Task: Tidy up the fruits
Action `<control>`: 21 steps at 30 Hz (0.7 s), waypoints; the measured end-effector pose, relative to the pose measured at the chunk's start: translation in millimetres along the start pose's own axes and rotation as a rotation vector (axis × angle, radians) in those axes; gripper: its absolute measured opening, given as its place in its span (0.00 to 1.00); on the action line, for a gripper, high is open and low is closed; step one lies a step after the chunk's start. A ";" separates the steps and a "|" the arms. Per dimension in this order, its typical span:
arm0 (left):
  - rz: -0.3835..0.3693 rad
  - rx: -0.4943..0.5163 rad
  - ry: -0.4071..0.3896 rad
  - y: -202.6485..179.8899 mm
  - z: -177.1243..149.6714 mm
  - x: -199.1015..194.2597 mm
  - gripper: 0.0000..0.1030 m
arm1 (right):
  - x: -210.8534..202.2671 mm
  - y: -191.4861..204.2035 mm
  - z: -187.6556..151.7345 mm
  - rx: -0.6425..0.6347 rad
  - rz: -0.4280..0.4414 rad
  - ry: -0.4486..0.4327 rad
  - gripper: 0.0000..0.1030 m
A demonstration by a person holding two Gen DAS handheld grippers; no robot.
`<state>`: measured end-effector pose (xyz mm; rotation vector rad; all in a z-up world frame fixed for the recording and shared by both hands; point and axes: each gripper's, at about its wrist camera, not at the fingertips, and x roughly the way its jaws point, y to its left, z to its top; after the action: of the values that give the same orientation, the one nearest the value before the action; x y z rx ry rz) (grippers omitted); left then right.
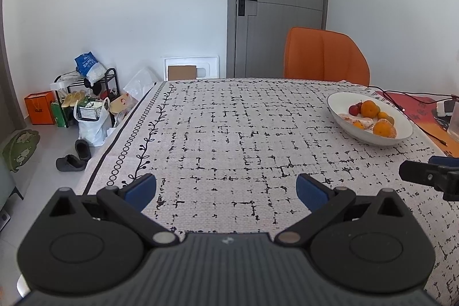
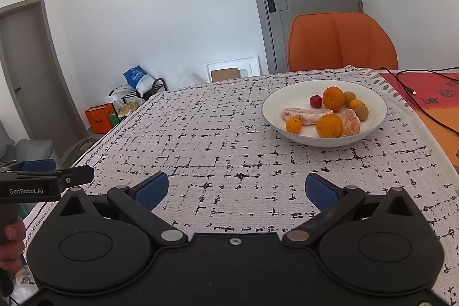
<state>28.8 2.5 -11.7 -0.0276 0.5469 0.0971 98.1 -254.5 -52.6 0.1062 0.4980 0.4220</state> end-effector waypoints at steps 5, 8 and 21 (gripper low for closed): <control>0.001 0.001 0.001 -0.2 -0.1 0.1 1.00 | 0.5 0.2 -0.4 0.000 -0.001 0.002 1.00; 0.001 0.003 -0.001 -1.4 0.3 -0.8 1.00 | 0.3 -0.1 -0.3 0.003 0.003 0.000 1.00; -0.006 0.002 -0.006 1.7 0.5 -3.5 1.00 | 1.8 -0.1 0.4 0.013 0.005 0.010 1.00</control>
<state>25.9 3.9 -9.4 -0.0270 0.5408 0.0910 99.8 -253.9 -53.1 0.1182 0.5107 0.4243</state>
